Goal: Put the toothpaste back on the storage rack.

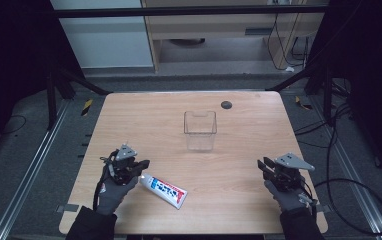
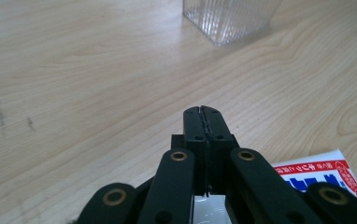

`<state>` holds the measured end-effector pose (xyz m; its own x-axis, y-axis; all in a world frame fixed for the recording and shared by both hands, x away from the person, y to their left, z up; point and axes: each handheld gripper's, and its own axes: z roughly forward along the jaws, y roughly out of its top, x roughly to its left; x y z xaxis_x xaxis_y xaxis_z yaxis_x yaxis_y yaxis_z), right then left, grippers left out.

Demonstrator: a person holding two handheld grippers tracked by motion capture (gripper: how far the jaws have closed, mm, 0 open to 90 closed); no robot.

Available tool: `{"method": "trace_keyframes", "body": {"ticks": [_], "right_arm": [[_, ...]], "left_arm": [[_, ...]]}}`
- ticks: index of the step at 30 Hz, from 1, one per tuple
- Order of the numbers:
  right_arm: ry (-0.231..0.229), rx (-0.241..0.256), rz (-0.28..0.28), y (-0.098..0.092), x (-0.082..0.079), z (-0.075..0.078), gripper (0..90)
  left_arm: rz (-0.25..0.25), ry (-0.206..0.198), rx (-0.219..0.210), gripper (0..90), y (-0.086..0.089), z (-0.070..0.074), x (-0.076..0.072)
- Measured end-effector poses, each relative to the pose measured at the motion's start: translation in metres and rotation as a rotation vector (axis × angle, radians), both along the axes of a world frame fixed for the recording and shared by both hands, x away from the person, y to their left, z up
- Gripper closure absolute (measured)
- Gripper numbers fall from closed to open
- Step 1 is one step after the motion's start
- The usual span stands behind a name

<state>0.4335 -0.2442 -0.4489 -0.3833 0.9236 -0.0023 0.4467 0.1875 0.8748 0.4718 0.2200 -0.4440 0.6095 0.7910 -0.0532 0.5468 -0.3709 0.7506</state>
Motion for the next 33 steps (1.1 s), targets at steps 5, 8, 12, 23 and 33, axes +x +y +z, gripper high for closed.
{"method": "trace_keyframes", "body": {"ticks": [5,8,12,23,33], "right_arm": [[0.030,-0.013,0.023,0.003,0.002,-0.004,65.9],[0.038,-0.034,0.030,0.006,0.003,-0.006,64.3],[0.041,-0.041,0.030,0.006,0.004,-0.007,63.0],[0.048,-0.040,0.014,0.002,0.005,-0.009,57.9],[0.048,-0.043,-0.004,-0.002,0.005,-0.010,54.0]], "left_arm": [[-0.037,0.030,0.028,89.6,-0.007,-0.009,0.002],[-0.050,0.046,0.045,89.6,-0.009,-0.012,0.003],[-0.066,0.069,0.059,89.6,-0.011,-0.017,0.004],[-0.096,0.103,0.078,89.6,-0.015,-0.022,0.004],[-0.098,0.111,0.077,89.6,-0.015,-0.023,0.002]]}}
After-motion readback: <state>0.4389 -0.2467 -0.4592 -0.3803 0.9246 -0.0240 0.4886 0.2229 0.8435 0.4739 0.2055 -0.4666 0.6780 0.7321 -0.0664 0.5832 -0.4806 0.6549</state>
